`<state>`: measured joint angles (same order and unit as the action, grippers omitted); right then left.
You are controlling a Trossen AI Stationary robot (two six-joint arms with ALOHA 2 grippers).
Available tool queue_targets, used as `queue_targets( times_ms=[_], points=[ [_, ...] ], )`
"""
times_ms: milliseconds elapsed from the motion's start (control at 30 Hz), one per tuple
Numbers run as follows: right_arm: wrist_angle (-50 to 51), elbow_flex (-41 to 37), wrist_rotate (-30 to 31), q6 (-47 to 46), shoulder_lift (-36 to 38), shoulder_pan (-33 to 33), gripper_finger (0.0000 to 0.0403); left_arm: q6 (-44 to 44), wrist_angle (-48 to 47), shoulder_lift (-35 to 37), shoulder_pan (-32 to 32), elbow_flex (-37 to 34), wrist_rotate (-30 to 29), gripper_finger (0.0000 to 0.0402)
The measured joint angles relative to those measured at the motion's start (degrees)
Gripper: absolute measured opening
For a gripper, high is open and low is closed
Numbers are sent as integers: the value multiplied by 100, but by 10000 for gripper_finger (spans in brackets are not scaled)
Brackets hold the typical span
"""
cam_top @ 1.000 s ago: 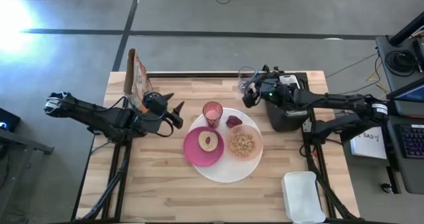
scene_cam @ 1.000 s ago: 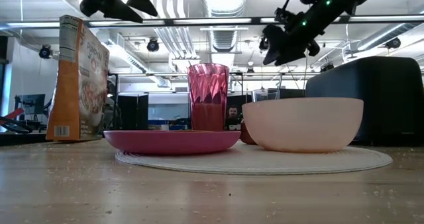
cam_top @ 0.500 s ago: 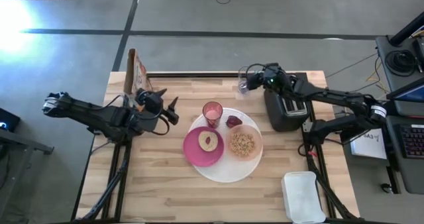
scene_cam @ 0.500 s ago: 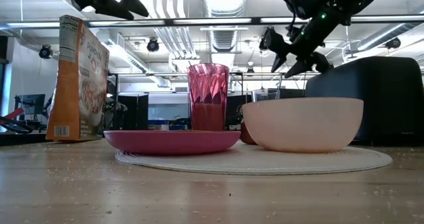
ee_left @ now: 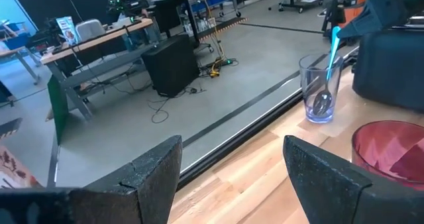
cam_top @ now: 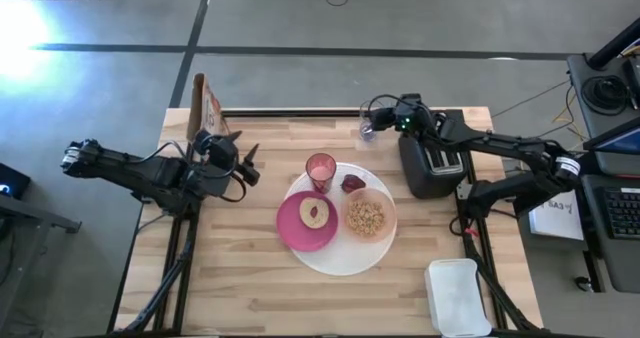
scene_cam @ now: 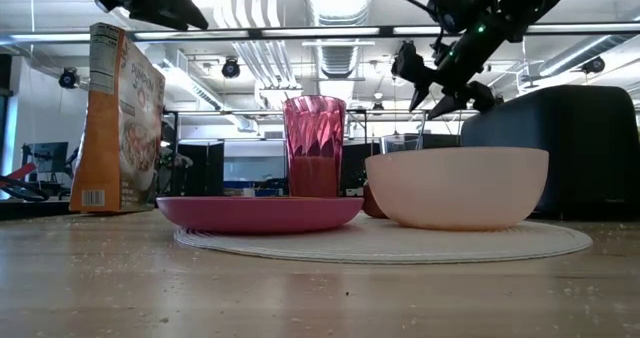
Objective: Arrange a breakfast setting
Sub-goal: Put the blue spoon on the white table mat right beside to the light orange bowl
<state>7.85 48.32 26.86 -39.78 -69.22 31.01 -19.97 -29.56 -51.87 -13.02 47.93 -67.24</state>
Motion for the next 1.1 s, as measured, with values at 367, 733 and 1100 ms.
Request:
queue_targets(
  times_ms=[367,733,1100],
  points=[
    [457,471,327,-73,-413,4,187,-22,-72,2,0,-76,-126,246],
    [812,1035,507,242,-1116,6,186,-23,-202,2,0,-84,-270,246],
    [1572,1361,421,362,-1257,4,140,-25,-265,2,0,-84,-276,246]
  ],
)
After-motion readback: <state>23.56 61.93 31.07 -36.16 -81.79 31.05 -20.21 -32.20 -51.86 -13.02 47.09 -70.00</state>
